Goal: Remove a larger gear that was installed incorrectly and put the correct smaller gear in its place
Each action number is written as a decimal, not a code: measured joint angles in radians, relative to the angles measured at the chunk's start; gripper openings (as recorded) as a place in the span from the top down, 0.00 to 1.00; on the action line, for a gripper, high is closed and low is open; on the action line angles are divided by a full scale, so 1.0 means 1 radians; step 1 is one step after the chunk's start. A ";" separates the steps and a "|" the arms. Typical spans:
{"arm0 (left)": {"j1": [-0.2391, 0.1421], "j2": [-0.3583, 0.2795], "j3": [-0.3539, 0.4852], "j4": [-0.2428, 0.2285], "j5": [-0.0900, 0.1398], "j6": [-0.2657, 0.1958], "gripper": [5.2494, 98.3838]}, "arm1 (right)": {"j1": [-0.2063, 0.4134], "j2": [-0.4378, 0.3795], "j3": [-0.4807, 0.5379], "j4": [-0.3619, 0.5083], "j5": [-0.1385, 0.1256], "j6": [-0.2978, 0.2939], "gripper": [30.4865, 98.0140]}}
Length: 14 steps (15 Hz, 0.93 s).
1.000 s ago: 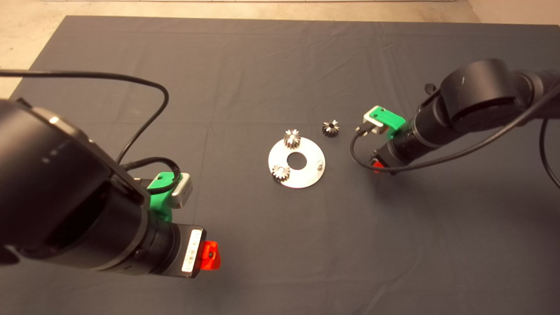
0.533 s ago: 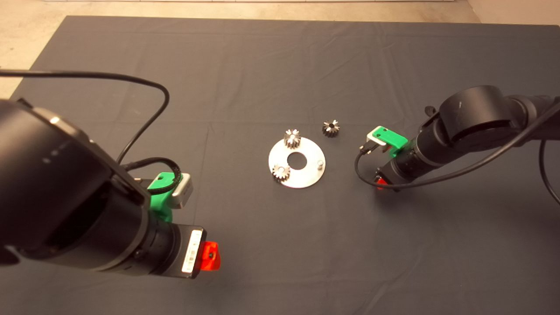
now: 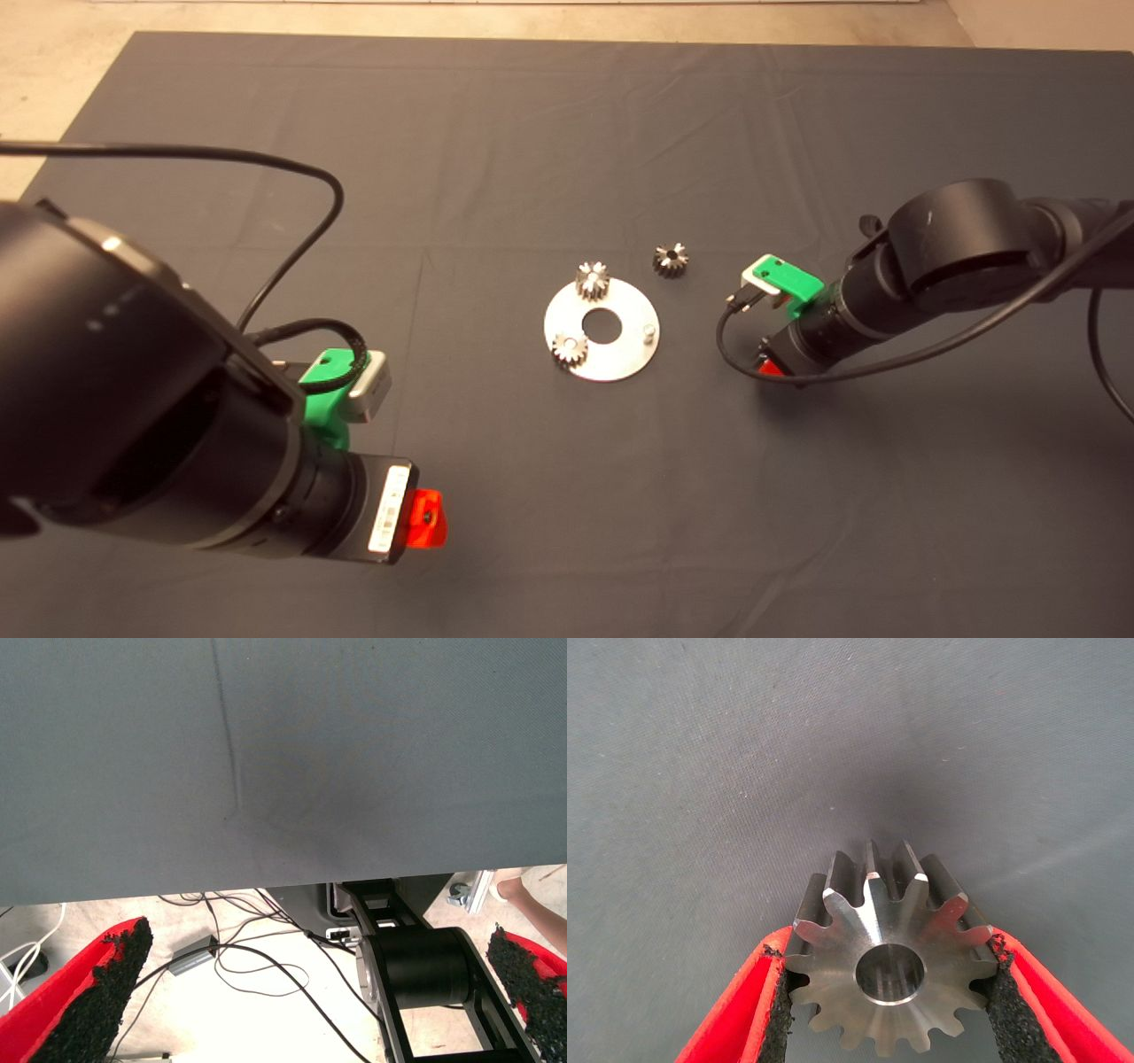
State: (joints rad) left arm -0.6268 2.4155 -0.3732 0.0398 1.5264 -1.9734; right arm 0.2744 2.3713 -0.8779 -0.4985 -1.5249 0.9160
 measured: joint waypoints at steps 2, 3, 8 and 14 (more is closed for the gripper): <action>0.000 0.000 0.000 0.000 0.000 0.000 0.00 | -0.010 0.000 -0.003 -0.003 -0.003 -0.001 0.72; 0.000 0.000 0.000 0.000 0.000 0.000 0.00 | -0.008 -0.001 -0.004 -0.006 -0.003 -0.001 0.72; 0.000 0.000 0.000 0.000 0.000 0.000 0.00 | -0.008 0.000 -0.007 -0.017 -0.001 -0.002 0.72; 0.000 0.000 0.000 -0.001 0.000 0.000 0.00 | -0.017 -0.001 -0.007 -0.019 -0.002 -0.001 0.72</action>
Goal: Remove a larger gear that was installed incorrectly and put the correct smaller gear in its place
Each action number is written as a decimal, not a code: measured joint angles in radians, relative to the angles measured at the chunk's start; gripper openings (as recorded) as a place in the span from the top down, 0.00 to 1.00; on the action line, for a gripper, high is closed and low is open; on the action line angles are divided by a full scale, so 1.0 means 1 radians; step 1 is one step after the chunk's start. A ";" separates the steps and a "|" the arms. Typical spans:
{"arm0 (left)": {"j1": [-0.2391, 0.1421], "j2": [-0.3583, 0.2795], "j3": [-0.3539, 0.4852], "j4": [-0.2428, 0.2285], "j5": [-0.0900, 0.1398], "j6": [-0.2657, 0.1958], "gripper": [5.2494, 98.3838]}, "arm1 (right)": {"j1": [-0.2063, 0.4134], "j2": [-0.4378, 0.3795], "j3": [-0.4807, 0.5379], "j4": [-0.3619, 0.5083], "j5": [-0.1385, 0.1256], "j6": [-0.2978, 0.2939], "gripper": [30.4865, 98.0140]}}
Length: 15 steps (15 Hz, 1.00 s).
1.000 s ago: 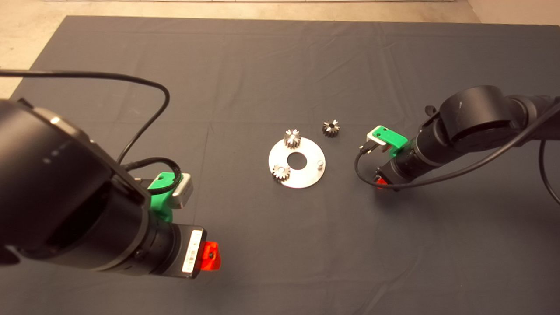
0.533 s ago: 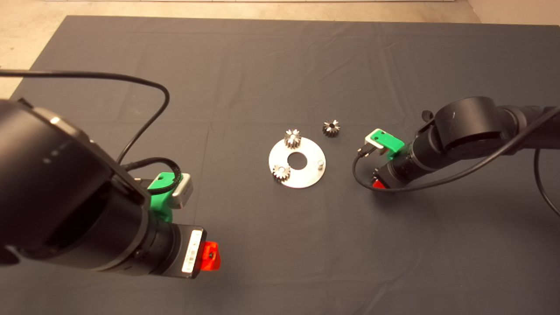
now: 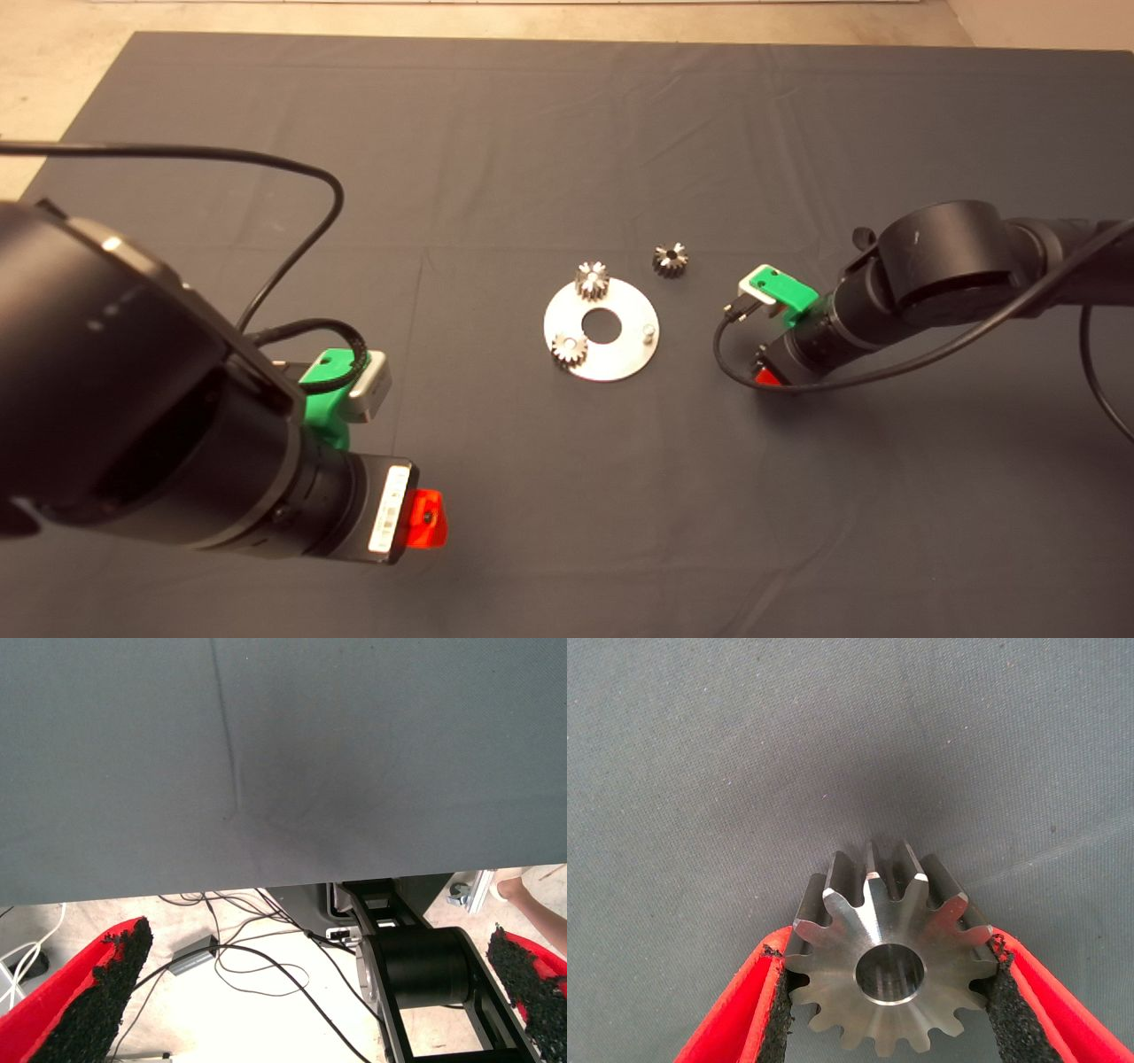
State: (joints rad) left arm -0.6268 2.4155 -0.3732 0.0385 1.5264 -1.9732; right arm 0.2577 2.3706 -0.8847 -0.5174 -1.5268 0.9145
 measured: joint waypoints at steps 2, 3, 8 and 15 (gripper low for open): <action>0.000 0.000 0.000 -0.001 0.000 0.000 0.00 | 0.000 0.000 0.000 0.000 0.002 0.000 0.72; 0.000 0.000 0.000 -0.001 0.000 0.000 0.00 | 0.000 0.000 0.000 0.000 0.001 0.000 0.72; 0.000 0.000 0.000 -0.002 0.000 0.000 0.00 | 0.001 0.000 0.000 0.000 0.002 0.000 0.66; 0.000 0.000 0.000 -0.003 0.000 0.000 0.00 | 0.003 0.000 0.003 -0.002 0.002 0.000 0.53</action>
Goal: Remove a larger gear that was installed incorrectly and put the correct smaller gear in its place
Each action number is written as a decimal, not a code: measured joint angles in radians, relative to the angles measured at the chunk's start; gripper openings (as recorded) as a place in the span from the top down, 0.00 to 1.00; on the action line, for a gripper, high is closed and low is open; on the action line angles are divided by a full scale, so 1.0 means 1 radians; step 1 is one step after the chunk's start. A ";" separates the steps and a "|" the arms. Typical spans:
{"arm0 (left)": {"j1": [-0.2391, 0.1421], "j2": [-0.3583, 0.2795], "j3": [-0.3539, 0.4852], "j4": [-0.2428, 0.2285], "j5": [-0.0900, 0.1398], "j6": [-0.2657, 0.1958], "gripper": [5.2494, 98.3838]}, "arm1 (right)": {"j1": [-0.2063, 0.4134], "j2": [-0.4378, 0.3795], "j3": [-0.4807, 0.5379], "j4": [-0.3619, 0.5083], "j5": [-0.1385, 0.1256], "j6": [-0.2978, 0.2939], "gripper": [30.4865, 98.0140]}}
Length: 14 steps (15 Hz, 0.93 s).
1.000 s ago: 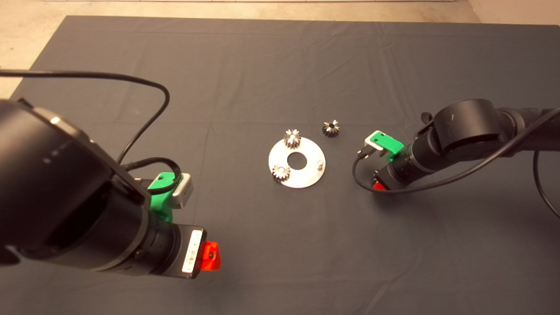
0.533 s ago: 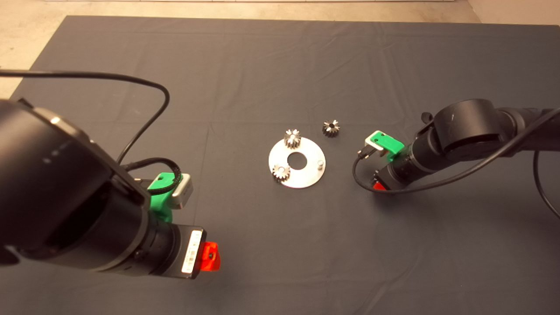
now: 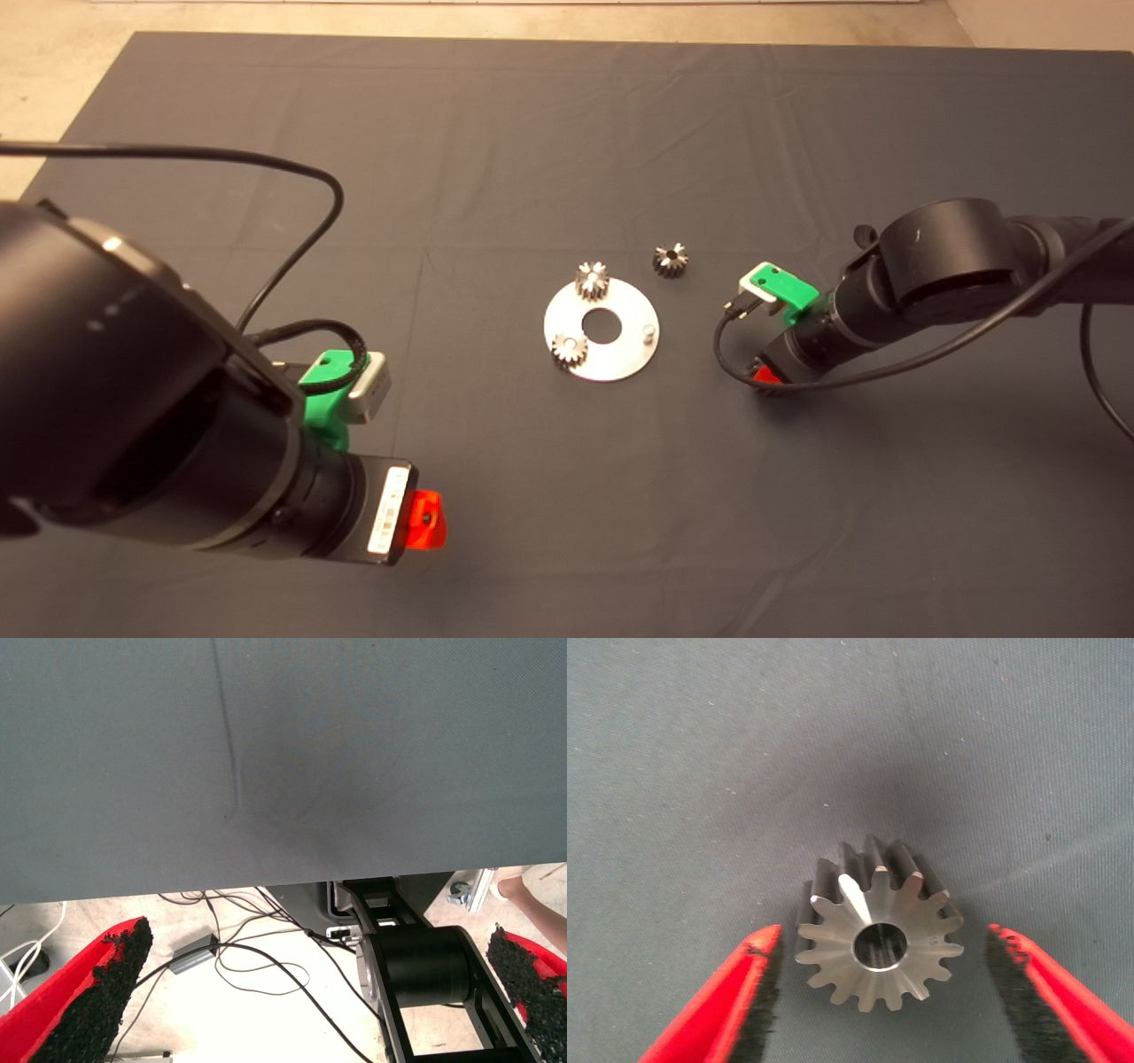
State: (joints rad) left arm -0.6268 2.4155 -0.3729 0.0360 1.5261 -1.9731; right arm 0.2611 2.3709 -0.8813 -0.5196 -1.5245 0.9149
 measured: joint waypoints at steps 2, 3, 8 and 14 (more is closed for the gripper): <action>0.000 0.000 0.000 0.000 0.000 0.000 0.00 | 0.005 0.000 0.017 0.000 0.001 0.000 0.52; 0.000 0.000 0.000 0.000 0.000 0.000 0.00 | 0.018 0.000 0.030 0.001 0.001 0.000 0.50; 0.000 0.000 0.000 -0.001 0.000 0.000 0.00 | 0.135 0.001 0.047 0.032 0.002 0.001 0.39; 0.000 0.000 0.000 -0.003 0.000 0.000 0.00 | 0.135 0.106 -0.151 0.044 -0.002 0.001 0.24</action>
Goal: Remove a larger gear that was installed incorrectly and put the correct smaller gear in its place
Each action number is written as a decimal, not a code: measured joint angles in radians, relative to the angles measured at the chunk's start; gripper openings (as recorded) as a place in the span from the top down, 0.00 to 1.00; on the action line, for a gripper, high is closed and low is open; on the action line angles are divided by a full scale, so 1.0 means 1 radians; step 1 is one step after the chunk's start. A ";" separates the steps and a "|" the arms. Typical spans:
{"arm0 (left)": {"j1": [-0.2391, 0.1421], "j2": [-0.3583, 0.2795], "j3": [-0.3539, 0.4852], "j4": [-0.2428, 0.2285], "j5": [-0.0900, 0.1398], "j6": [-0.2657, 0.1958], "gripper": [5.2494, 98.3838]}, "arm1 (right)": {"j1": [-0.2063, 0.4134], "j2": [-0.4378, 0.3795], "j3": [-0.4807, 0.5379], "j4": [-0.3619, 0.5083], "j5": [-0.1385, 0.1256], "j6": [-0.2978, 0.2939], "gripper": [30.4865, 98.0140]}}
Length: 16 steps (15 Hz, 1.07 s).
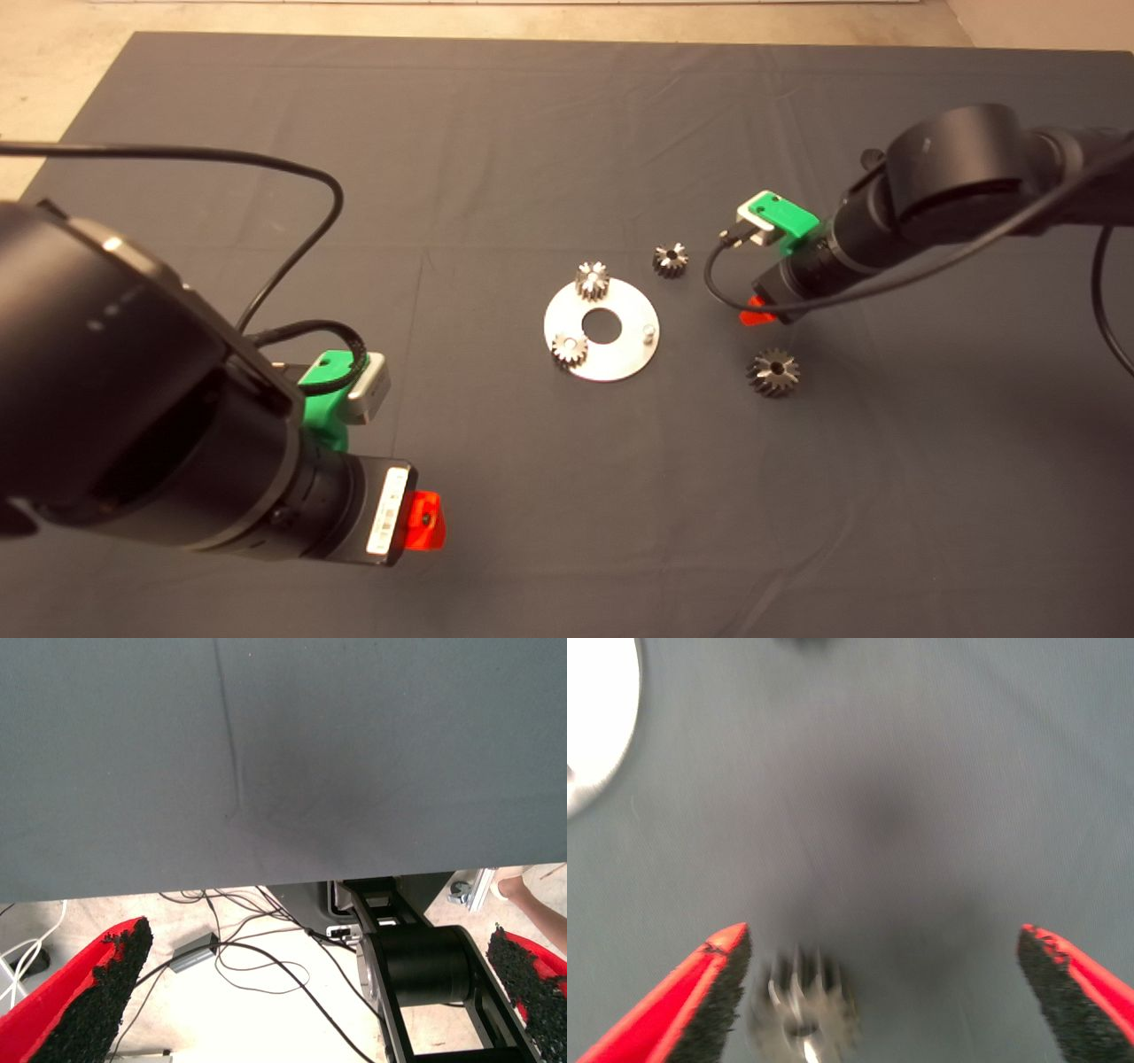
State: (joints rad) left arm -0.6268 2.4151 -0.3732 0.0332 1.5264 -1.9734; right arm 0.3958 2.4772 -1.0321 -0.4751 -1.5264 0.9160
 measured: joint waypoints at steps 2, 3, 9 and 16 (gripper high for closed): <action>0.000 0.002 0.000 0.000 -0.001 0.000 0.00 | 0.000 0.059 -0.029 -0.004 0.009 -0.001 0.21; 0.000 0.000 0.000 -0.001 0.000 0.000 0.00 | -0.002 0.075 -0.029 -0.012 0.014 -0.001 0.15; 0.000 0.000 0.000 -0.001 0.000 0.000 0.00 | -0.017 0.071 -0.036 -0.043 0.040 -0.001 0.08; 0.000 0.004 0.000 -0.001 0.000 0.004 0.00 | -0.069 0.063 -0.083 -0.146 0.156 0.002 0.08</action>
State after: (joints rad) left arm -0.6267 2.4187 -0.3728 0.0317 1.5262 -1.9696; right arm 0.3266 2.5406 -1.1147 -0.6209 -1.3704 0.9179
